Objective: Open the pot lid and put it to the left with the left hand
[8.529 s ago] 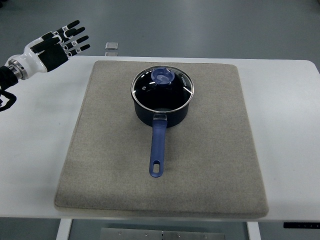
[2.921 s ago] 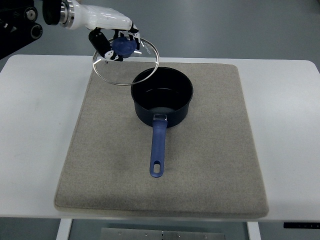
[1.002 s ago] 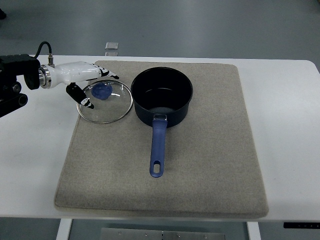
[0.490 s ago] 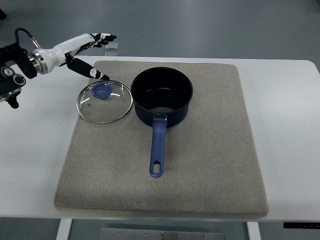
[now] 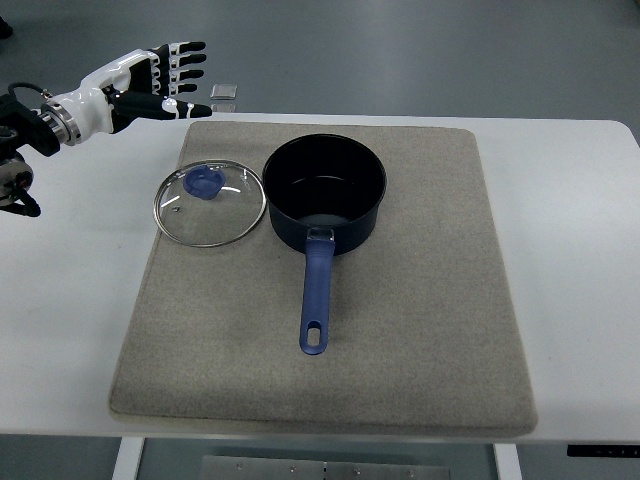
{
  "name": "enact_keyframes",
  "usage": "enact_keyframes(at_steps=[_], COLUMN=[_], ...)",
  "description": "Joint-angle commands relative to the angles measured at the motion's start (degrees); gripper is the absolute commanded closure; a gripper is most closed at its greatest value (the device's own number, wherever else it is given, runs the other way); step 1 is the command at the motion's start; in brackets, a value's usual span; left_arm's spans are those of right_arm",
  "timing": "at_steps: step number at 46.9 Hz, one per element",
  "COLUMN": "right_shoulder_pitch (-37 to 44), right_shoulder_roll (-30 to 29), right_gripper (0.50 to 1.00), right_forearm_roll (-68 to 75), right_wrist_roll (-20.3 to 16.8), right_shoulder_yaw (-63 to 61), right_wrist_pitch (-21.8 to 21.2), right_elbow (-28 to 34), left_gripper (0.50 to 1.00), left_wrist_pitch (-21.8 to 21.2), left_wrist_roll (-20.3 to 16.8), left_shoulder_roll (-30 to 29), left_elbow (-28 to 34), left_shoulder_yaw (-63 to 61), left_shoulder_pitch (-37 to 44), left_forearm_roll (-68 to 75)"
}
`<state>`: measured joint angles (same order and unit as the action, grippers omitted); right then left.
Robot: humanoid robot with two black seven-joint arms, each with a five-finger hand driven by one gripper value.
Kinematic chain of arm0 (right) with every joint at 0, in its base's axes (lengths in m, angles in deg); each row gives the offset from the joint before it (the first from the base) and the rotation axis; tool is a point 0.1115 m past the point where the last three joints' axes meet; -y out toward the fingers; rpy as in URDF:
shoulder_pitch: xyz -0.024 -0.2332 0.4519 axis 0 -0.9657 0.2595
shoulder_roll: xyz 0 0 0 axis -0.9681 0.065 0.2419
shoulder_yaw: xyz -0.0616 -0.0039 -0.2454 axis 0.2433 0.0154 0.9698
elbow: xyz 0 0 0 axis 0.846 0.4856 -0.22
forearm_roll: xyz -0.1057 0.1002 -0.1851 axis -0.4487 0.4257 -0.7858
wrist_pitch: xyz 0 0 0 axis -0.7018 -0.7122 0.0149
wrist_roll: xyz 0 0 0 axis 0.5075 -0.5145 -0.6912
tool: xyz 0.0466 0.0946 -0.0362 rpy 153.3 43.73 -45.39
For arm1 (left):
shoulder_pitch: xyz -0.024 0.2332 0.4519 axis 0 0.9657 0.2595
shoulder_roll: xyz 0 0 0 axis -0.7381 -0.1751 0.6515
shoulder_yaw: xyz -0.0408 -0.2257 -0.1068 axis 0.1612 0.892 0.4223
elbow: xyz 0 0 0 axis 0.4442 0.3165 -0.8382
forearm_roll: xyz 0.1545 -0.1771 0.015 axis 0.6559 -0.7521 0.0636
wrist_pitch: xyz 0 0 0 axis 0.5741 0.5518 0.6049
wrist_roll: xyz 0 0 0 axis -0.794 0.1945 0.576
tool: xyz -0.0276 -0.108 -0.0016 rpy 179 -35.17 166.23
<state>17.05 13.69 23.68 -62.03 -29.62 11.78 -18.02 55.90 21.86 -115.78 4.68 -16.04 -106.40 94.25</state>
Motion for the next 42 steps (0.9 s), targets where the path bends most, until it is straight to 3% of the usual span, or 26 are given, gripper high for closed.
enact_keyframes(at_steps=[1, 5, 8, 20, 27, 34, 42], right_shoulder_pitch=[0.0, 0.0, 0.0, 0.0, 0.0, 0.0, 0.0], right_shoulder_roll=[0.0, 0.0, 0.0, 0.0, 0.0, 0.0, 0.0], right_gripper=[0.585, 0.585, 0.585, 0.585, 0.585, 0.585, 0.585], right_forearm_roll=[0.0, 0.0, 0.0, 0.0, 0.0, 0.0, 0.0], right_wrist_roll=[0.0, 0.0, 0.0, 0.0, 0.0, 0.0, 0.0], right_shoulder_yaw=[0.0, 0.0, 0.0, 0.0, 0.0, 0.0, 0.0], right_wrist_pitch=[0.0, 0.0, 0.0, 0.0, 0.0, 0.0, 0.0], right_elbow=[0.0, 0.0, 0.0, 0.0, 0.0, 0.0, 0.0], left_gripper=[0.508, 0.508, 0.508, 0.508, 0.508, 0.508, 0.508], left_wrist_pitch=[6.6, 14.4, 18.2, 18.2, 18.2, 18.2, 18.2], left_wrist_roll=[0.1, 1.8, 6.2, 21.7, 29.9, 31.2, 31.2], left_shoulder_roll=[-0.2, -0.1, 0.2, 1.5, 6.1, 10.2, 11.6], left_elbow=[1.5, 4.7, 6.4, 9.7, 16.8, 22.1, 22.5], left_shoulder_yaw=[4.1, 11.0, 15.4, 27.1, 33.5, 37.3, 39.3], left_shoulder_pitch=[1.7, 5.5, 7.9, 13.3, 14.8, 15.0, 14.8], left_forearm_roll=[-1.7, -2.3, -2.3, -8.0, -12.4, -13.3, -13.3])
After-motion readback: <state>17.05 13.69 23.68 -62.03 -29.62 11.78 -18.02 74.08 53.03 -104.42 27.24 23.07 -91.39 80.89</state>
